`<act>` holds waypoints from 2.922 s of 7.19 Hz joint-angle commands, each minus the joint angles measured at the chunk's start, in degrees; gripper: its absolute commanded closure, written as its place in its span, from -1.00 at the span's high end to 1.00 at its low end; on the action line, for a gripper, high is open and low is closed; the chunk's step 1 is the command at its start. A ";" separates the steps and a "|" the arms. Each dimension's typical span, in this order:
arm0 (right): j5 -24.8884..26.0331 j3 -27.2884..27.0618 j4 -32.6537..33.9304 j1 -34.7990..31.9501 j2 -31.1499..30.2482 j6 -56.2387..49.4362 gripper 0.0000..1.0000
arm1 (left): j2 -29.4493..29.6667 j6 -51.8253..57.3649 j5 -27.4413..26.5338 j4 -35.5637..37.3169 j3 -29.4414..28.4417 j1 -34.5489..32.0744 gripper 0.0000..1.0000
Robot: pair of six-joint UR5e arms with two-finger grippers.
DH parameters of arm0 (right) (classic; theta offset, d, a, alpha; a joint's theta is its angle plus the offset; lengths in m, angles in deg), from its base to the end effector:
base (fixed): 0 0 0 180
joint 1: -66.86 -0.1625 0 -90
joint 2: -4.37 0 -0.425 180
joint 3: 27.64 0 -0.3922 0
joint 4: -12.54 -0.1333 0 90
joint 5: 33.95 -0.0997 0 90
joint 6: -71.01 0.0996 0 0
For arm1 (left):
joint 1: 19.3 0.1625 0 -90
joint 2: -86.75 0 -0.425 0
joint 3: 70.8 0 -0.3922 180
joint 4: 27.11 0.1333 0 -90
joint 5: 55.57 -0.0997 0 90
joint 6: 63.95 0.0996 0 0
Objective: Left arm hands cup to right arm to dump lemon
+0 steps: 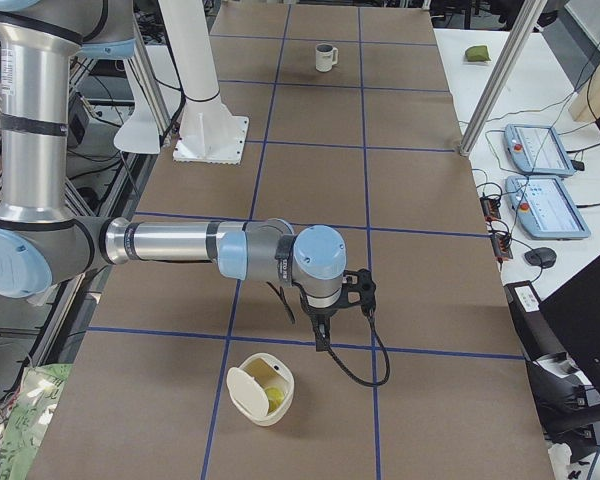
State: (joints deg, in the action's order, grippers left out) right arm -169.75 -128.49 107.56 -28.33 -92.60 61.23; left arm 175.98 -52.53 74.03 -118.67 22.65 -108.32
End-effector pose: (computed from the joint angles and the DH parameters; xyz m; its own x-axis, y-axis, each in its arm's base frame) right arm 0.1013 -0.4306 0.6292 0.6983 -0.0930 0.7097 0.0286 0.9944 0.1021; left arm -0.0614 -0.4923 0.6383 0.7510 0.2565 -0.6085 -0.1691 0.9654 0.1983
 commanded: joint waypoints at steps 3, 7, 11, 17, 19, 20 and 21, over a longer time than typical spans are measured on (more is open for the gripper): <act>-0.08 1.98 -0.37 0.18 0.29 0.29 1.00 | -0.11 -0.09 0.65 0.07 0.16 0.00 1.00; 0.36 2.59 -0.54 2.46 0.73 0.37 1.00 | -0.46 0.00 0.30 -0.02 0.16 -0.09 1.00; 0.10 2.50 -3.94 4.84 3.37 6.52 1.00 | -0.55 0.00 0.12 -0.02 0.95 -0.09 1.00; 0.10 2.77 -4.15 4.84 3.28 6.44 1.00 | -0.63 0.00 0.30 0.24 0.16 -0.09 1.00; 0.10 2.86 -4.50 4.84 3.28 6.44 1.00 | -0.63 0.00 0.30 0.24 -0.10 -0.09 1.00; 0.10 2.86 -4.50 4.84 3.36 6.53 1.00 | -0.63 0.00 0.30 0.24 -0.19 -0.09 1.00; 0.10 2.86 -4.50 4.84 3.36 6.53 1.00 | -0.63 0.00 0.30 0.24 -0.45 -0.09 1.00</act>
State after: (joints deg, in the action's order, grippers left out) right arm -169.65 -125.65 103.09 -23.49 -89.27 67.73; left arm 175.34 -52.53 74.33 -118.42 22.44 -108.42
